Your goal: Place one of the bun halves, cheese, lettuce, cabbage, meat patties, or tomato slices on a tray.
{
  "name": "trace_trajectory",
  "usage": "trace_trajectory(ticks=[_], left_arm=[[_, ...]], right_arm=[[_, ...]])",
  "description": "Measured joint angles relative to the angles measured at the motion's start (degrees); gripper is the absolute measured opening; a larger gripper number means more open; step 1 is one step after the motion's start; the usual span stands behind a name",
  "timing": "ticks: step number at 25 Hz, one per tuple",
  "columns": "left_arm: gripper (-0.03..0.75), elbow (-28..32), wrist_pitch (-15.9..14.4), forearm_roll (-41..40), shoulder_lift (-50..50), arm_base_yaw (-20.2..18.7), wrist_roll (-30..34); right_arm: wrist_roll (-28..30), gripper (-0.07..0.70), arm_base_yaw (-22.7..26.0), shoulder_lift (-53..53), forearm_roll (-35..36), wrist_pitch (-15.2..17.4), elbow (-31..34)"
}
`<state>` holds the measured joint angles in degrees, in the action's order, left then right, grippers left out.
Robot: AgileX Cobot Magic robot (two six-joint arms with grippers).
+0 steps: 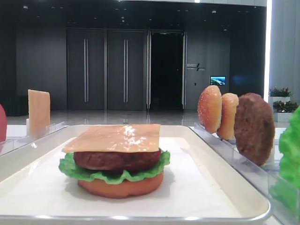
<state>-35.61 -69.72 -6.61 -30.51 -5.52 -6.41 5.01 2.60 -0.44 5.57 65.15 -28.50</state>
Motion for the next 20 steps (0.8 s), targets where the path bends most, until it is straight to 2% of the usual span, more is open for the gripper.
trace_trajectory(ticks=[10, 15, 20], left_arm=[[0.392, 4.5, 0.2, 0.4, 16.9, 0.0, 0.0], [0.392, 5.9, 2.3, 1.3, 23.7, 0.0, 0.6], [0.392, 6.7, 3.1, 2.4, 28.6, 0.0, 0.9]], right_arm=[[0.0, 0.461, 0.0, 0.0, 0.0, 0.0, 0.0], [0.0, 0.461, 0.0, 0.0, 0.0, 0.0, 0.0], [0.0, 0.461, 0.0, 0.0, 0.0, 0.0, 0.0]])
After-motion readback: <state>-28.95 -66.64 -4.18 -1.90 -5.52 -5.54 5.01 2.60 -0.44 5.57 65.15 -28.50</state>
